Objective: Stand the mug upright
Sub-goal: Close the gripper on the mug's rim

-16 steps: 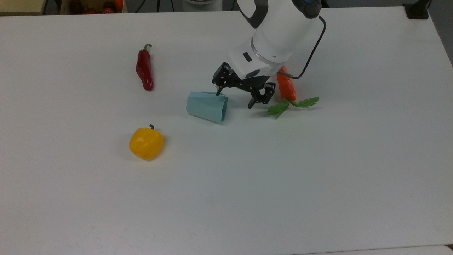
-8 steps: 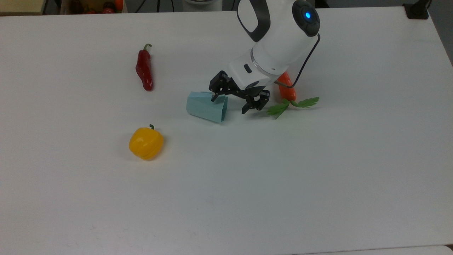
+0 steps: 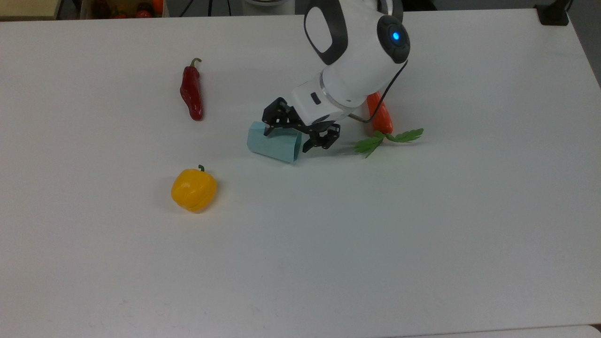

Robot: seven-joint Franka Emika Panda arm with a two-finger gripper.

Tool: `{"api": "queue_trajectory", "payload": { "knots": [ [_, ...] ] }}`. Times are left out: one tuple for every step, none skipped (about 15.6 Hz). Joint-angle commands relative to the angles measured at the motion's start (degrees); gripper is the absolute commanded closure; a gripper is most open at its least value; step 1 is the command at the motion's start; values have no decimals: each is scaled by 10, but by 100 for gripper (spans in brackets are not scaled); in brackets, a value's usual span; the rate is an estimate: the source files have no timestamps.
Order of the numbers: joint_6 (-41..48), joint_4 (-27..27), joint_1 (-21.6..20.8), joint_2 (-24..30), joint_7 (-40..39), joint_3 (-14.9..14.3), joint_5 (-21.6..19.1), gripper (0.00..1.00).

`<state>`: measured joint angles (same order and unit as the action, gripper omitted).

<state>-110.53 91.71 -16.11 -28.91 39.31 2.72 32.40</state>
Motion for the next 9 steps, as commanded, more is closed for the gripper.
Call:
{"api": "queue_trajectory", "payload": {
  "knots": [
    [17,40,14,18,-4,3,41,0],
    [20,44,17,18,-5,3,47,0],
    [22,49,18,19,-10,3,51,0],
    [27,52,19,19,-21,3,52,2],
    [34,52,19,20,-34,3,52,6],
    [41,52,19,21,-48,3,52,16],
    [48,52,19,24,-60,3,50,29],
    [53,53,18,24,-65,3,48,43],
    [56,53,18,25,-66,3,46,63]
  ]
}}
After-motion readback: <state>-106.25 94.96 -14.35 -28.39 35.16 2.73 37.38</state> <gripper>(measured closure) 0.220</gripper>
